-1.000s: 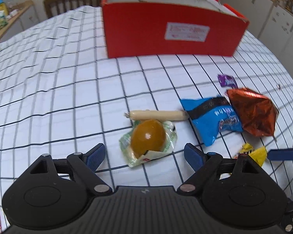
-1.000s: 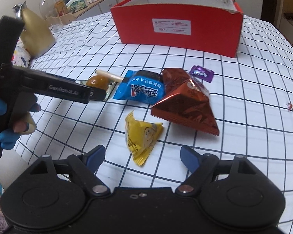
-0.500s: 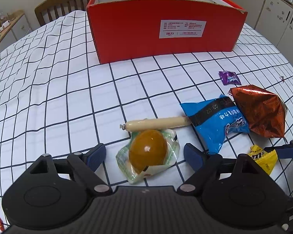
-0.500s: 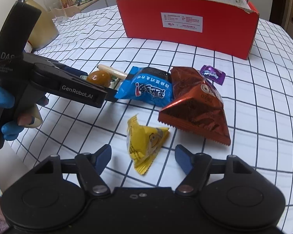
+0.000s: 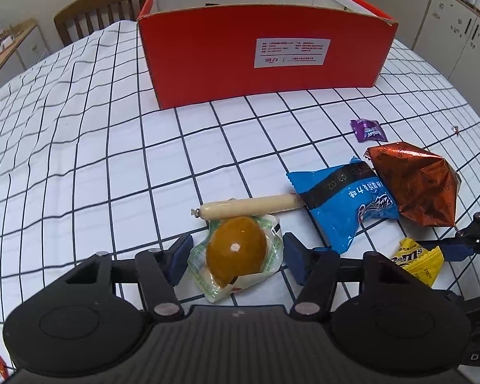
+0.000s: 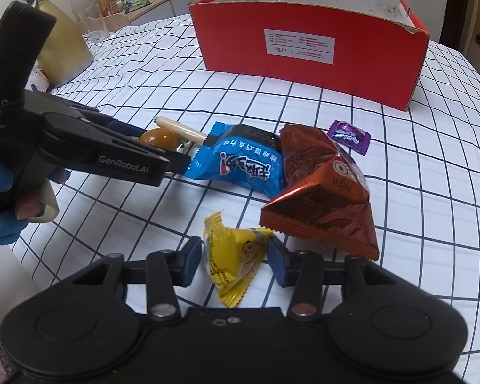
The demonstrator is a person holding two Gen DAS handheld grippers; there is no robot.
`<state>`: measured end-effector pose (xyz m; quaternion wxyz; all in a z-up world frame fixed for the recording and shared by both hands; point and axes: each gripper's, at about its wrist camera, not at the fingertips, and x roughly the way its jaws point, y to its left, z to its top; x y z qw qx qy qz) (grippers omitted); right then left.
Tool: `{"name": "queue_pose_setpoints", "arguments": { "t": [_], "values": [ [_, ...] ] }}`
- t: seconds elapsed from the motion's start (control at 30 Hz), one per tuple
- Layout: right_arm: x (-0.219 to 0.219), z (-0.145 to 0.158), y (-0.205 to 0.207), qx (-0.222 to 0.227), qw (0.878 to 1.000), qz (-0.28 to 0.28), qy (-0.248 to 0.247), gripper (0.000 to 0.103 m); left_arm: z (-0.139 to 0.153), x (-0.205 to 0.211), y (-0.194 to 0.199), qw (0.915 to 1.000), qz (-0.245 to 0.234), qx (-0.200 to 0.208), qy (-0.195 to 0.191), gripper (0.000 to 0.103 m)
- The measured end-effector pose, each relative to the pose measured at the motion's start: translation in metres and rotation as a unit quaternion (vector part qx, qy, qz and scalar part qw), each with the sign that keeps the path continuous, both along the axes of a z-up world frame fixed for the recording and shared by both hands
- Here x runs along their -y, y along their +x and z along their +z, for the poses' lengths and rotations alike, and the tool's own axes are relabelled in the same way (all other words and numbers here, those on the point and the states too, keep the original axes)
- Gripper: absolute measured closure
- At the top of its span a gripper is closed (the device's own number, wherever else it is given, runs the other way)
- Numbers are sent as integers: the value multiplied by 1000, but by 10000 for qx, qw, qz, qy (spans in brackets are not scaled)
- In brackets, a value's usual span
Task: Organize snacks
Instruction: 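Grasp the yellow packet with the right tool while the left tool grasps the wrapped brown egg, then carry the yellow packet and wrapped egg over the red box with both tools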
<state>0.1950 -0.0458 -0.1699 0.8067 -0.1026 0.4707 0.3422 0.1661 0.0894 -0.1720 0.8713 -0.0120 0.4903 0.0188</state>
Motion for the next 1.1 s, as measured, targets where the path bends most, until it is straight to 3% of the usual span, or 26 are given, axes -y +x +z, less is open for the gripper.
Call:
{"name": "queue_pose_setpoints", "arguments": {
  "t": [0.4, 0.97, 1.0, 1.03, 1.1],
  "values": [
    [4, 3, -8, -67, 9999, -115, 76, 70, 1, -1, -24, 9995, 230, -100, -173, 44],
    [23, 17, -36, -255, 9987, -298, 322, 73, 18, -4, -63, 9898, 720, -382, -1167, 45],
    [24, 19, -38, -250, 9986, -310, 345, 74, 20, -2, -66, 9894, 707, -369, -1216, 46],
    [25, 21, -39, -245, 9985, -330, 369, 74, 23, -1, -68, 9895, 705, -347, -1211, 57],
    [28, 25, -39, -234, 9982, -366, 415, 74, 26, 2, -70, 9891, 658, -385, -1260, 57]
  ]
}}
